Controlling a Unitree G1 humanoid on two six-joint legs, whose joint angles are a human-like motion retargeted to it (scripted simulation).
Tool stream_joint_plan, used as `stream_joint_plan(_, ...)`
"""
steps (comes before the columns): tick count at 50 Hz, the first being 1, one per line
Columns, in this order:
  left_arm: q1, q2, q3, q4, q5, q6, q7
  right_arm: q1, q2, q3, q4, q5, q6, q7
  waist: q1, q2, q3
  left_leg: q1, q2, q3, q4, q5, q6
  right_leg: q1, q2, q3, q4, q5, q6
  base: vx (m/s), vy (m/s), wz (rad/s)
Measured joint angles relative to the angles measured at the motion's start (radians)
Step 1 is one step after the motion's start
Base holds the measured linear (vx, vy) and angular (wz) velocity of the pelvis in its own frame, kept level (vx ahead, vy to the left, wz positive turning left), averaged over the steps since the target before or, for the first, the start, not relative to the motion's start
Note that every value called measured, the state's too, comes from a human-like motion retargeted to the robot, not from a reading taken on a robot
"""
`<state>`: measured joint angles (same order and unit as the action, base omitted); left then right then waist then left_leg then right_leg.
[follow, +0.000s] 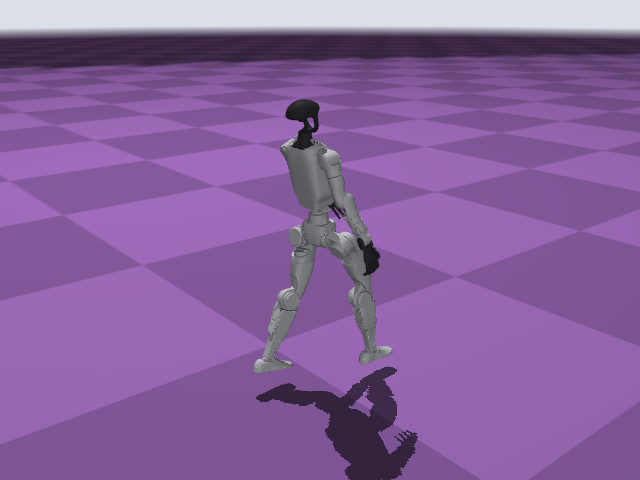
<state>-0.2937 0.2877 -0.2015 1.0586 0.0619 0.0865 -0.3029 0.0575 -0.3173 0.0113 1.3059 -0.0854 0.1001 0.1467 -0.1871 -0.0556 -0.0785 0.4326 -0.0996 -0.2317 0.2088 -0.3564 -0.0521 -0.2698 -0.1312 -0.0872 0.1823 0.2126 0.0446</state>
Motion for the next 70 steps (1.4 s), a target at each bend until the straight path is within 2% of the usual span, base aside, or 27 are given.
stream_joint_plan(3,0.003,-0.001,0.003,0.005,-0.012,0.000,-0.006,-0.012,-0.001,0.004,-0.020,-0.006,0.002,0.007,-0.005,-0.003,0.009,0.006,0.005,-0.032,-0.006,-0.002,0.001,0.013,-0.006,0.002,-0.032,0.072,0.008,0.42,-0.15,0.47)
stream_joint_plan(7,0.010,-0.002,0.032,0.031,-0.011,0.009,0.015,-0.042,-0.010,0.022,-0.054,-0.013,-0.008,-0.002,0.000,0.025,0.027,-0.003,0.041,-0.048,-0.022,0.009,-0.008,0.010,0.006,-0.047,-0.002,-0.055,-0.015,0.45,-0.18,0.26)
stream_joint_plan(10,0.035,-0.003,0.058,0.061,-0.015,0.007,0.051,-0.066,-0.022,0.039,-0.091,-0.021,-0.027,-0.024,0.001,0.056,0.038,-0.022,0.071,-0.043,-0.029,0.042,-0.014,-0.014,0.028,-0.065,0.026,-0.110,-0.025,0.47,-0.21,0.06)
stream_joint_plan(15,0.114,-0.005,0.088,0.124,-0.031,0.015,0.097,-0.106,-0.045,0.068,-0.175,-0.021,-0.043,-0.080,0.003,0.083,0.055,-0.074,0.079,0.002,0.013,0.181,-0.020,-0.022,0.063,-0.040,0.018,-0.144,-0.031,0.49,-0.23,-0.26)
stream_joint_plan(18,0.182,-0.001,0.088,0.157,-0.019,0.024,0.090,-0.119,-0.051,0.095,-0.223,-0.013,-0.044,-0.106,0.009,0.056,0.066,-0.124,0.042,0.041,0.113,0.297,-0.015,0.037,0.061,-0.004,-0.040,-0.148,-0.030,0.50,-0.23,-0.40)
stream_joint_plan(21,0.256,0.006,0.084,0.179,0.009,0.032,0.066,-0.127,-0.051,0.130,-0.249,-0.016,-0.040,-0.116,0.027,0.005,0.068,-0.224,-0.003,0.112,0.297,0.356,0.011,0.104,0.041,0.036,-0.088,-0.148,-0.031,0.47,-0.21,-0.46)
stream_joint_plan(24,0.321,0.013,0.092,0.191,0.032,0.038,0.039,-0.148,-0.049,0.166,-0.240,-0.031,-0.034,-0.110,0.060,-0.040,0.062,-0.367,-0.015,0.215,0.517,0.305,0.066,0.154,0.029,0.066,-0.105,-0.157,-0.031,0.43,-0.18,-0.51)
stream_joint_plan(27,0.382,0.016,0.115,0.201,0.039,0.038,0.021,-0.175,-0.044,0.201,-0.205,-0.055,-0.028,-0.098,0.106,-0.078,0.064,-0.484,-0.005,0.304,0.671,0.178,0.133,0.212,0.028,0.095,-0.105,-0.177,-0.025,0.42,-0.14,-0.62)
stream_joint_plan(30,0.437,0.013,0.149,0.212,0.037,0.033,0.011,-0.212,-0.034,0.229,-0.151,-0.084,-0.026,-0.085,0.161,-0.102,0.072,-0.571,-0.004,0.345,0.732,0.051,0.175,0.281,0.039,0.133,-0.100,-0.204,-0.010,0.40,-0.10,-0.79)
stream_joint_plan(33,0.486,0.005,0.183,0.225,0.038,0.026,0.006,-0.250,-0.023,0.245,-0.105,-0.119,-0.029,-0.075,0.219,-0.114,0.081,-0.630,-0.017,0.344,0.694,0.005,0.182,0.354,0.055,0.173,-0.092,-0.228,0.012,0.39,-0.06,-0.93)
stream_joint_plan(36,0.527,-0.005,0.208,0.237,0.041,0.023,0.005,-0.279,-0.015,0.254,-0.087,-0.146,-0.038,-0.070,0.273,-0.111,0.088,-0.666,-0.020,0.326,0.595,0.024,0.174,0.423,0.075,0.213,-0.076,-0.249,0.023,0.37,-0.02,-0.96)
stream_joint_plan(45,0.570,-0.034,0.254,0.249,0.012,0.023,0.035,-0.305,-0.015,0.242,-0.156,-0.178,-0.079,-0.039,0.378,-0.042,0.085,-0.664,0.059,0.293,0.181,0.245,0.130,0.594,0.152,0.303,-0.007,-0.311,0.025,0.37,0.04,-0.75)
stream_joint_plan(52,0.522,-0.037,0.275,0.239,-0.030,0.027,0.073,-0.300,-0.005,0.209,-0.163,-0.167,-0.072,-0.027,0.378,-0.002,0.078,-0.636,0.139,0.370,-0.017,0.388,0.090,0.678,0.186,0.334,0.011,-0.316,0.039,0.36,0.09,-0.26)
stream_joint_plan(57,0.482,-0.029,0.271,0.199,-0.053,0.024,0.085,-0.297,0.002,0.196,-0.139,-0.156,-0.053,-0.041,0.361,0.006,0.080,-0.644,0.165,0.404,-0.075,0.447,0.070,0.694,0.187,0.351,0.000,-0.324,0.039,0.34,0.12,-0.08)
stream_joint_plan(62,0.433,-0.013,0.255,0.140,-0.077,0.019,0.090,-0.306,-0.002,0.190,-0.124,-0.143,-0.037,-0.065,0.355,0.006,0.110,-0.671,0.150,0.402,-0.088,0.393,0.071,0.670,0.173,0.358,-0.012,-0.325,0.050,0.34,0.16,0.05)
stream_joint_plan(70,0.380,0.035,0.213,0.064,-0.150,0.012,0.090,-0.299,-0.003,0.196,-0.164,-0.092,-0.023,-0.078,0.414,-0.040,0.171,-0.762,0.067,0.425,-0.054,0.250,0.124,0.585,0.100,0.361,-0.026,-0.249,0.094,0.39,0.21,0.12)
